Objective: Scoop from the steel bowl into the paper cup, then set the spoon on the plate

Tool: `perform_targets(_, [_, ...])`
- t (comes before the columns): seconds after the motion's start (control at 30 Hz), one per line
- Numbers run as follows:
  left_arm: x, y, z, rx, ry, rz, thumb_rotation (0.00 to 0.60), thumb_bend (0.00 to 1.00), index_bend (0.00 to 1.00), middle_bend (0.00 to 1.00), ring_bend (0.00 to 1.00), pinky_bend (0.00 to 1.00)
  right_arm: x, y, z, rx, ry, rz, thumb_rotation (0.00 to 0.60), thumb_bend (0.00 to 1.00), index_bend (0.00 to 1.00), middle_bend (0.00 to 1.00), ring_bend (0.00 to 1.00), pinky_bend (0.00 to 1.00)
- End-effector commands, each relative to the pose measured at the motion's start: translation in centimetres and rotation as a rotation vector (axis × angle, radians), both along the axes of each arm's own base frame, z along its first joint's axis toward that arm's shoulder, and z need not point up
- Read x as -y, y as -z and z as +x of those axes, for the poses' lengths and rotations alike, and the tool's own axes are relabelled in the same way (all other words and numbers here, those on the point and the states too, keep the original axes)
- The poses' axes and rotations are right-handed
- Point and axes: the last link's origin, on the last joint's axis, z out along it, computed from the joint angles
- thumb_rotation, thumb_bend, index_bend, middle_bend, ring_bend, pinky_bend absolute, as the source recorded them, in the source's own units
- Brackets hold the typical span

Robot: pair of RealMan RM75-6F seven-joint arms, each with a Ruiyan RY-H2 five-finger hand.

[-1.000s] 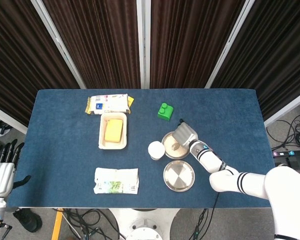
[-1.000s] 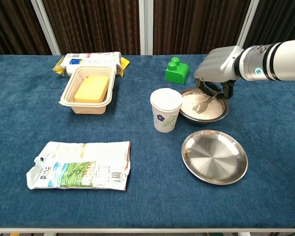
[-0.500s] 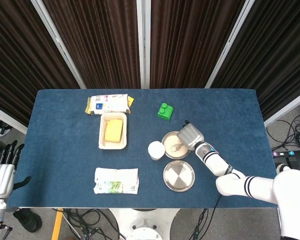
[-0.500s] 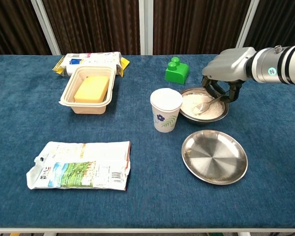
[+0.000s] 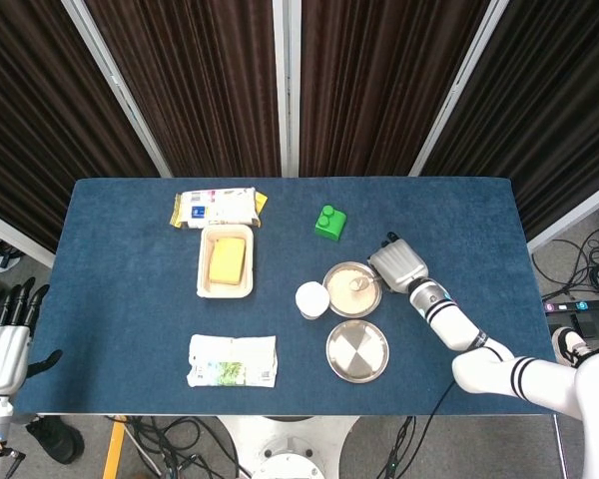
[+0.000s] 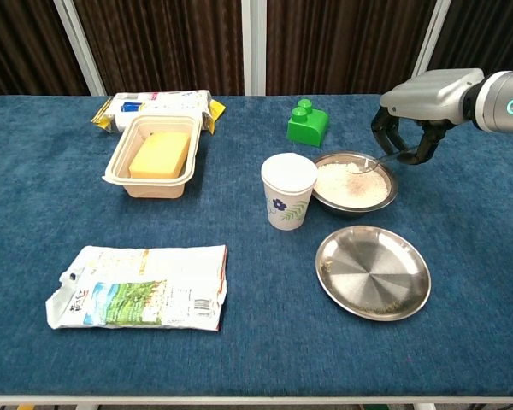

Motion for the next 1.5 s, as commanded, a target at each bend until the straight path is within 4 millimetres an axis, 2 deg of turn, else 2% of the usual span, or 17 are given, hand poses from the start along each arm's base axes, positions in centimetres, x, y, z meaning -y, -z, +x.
perform_targets(0.03, [-0.1,0.0,0.1,-0.002,0.002,-0.001,0.600,0.00,0.13,0.11,0.00,0.04,-0.1,-0.8,0.1,0.021,-0.006,-0.003,0.600,0.37,0.59,0.56,0.28,0.14])
perform_targets(0.27, [-0.1,-0.2,0.3,-0.007,0.005,0.002,0.600,0.00,0.13,0.11,0.00,0.04,-0.5,-2.0,2.5,0.077,-0.046,0.024,0.600,0.37,0.59,0.56,0.28,0.14])
perform_targets(0.47, [0.0,-0.2,0.2,-0.005,0.000,0.005,0.600,0.00,0.13,0.11,0.00,0.04,-0.5,-1.9,5.8,0.070,-0.119,0.070,0.600,0.37,0.60,0.56,0.28,0.14])
perform_targets(0.7, [0.1,-0.2,0.0,0.004,-0.008,0.009,0.600,0.00,0.13,0.11,0.00,0.04,-0.5,-0.3,8.8,-0.077,-0.270,0.102,0.600,0.37,0.60,0.56,0.28,0.14])
perform_targets(1.1, [0.3,0.1,-0.6,0.024,-0.015,0.013,0.600,0.00,0.13,0.11,0.00,0.03,-2.0,2.8,12.8,-0.385,-0.624,0.014,0.600,0.37,0.60,0.56,0.29,0.12])
perform_targets(1.3, [0.4,0.3,-0.9,0.035,-0.020,0.014,0.600,0.00,0.13,0.11,0.00,0.04,-2.9,3.4,14.1,-0.517,-0.807,-0.053,0.600,0.36,0.60,0.56,0.29,0.11])
perform_targets(1.5, [0.6,0.3,-1.1,0.043,-0.025,0.016,0.600,0.00,0.13,0.11,0.00,0.03,-3.9,3.7,14.4,-0.592,-0.920,-0.103,0.600,0.37,0.60,0.56,0.29,0.09])
